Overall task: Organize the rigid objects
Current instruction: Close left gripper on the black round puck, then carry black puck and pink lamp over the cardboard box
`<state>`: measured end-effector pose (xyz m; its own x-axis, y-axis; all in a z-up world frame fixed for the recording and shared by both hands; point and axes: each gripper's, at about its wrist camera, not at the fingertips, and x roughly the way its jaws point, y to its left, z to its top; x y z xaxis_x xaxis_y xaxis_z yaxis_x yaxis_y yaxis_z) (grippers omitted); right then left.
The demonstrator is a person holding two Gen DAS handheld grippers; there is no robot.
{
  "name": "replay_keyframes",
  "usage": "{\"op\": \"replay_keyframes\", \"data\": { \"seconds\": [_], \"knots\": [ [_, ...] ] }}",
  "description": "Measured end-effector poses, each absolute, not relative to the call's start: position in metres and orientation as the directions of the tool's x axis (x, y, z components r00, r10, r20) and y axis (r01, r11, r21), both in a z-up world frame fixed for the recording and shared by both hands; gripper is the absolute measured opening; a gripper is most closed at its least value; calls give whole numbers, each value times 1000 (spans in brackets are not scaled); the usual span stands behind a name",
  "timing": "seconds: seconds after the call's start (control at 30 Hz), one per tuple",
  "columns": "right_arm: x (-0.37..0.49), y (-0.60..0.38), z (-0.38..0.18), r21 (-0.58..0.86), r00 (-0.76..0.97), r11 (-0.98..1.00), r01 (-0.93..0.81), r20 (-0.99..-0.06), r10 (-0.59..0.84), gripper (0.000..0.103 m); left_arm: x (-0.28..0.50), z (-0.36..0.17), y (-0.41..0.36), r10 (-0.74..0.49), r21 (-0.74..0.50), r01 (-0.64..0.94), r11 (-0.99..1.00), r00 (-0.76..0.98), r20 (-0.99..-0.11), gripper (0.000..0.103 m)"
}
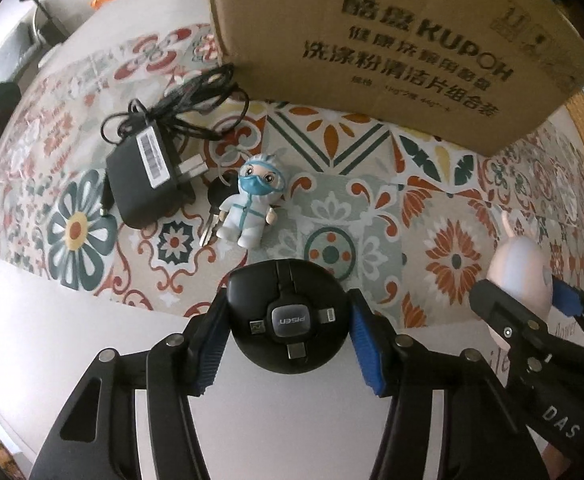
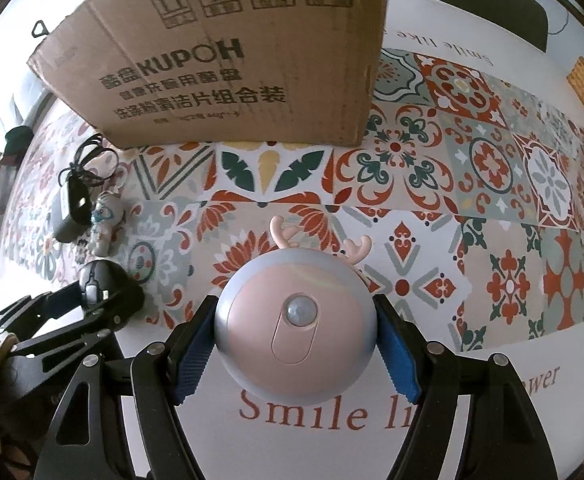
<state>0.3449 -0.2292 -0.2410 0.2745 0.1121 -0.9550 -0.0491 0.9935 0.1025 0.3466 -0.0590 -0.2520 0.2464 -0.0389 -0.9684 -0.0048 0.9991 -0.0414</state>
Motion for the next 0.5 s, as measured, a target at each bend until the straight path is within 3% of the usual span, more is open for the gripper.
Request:
{"op": "replay_keyframes", "data": {
  "seconds": [0.5],
  "knots": [
    [334, -221, -192, 103, 346, 992, -69, -931, 120, 74, 332, -187, -59, -41, -31, 32, 999, 396, -917, 56]
  ]
}}
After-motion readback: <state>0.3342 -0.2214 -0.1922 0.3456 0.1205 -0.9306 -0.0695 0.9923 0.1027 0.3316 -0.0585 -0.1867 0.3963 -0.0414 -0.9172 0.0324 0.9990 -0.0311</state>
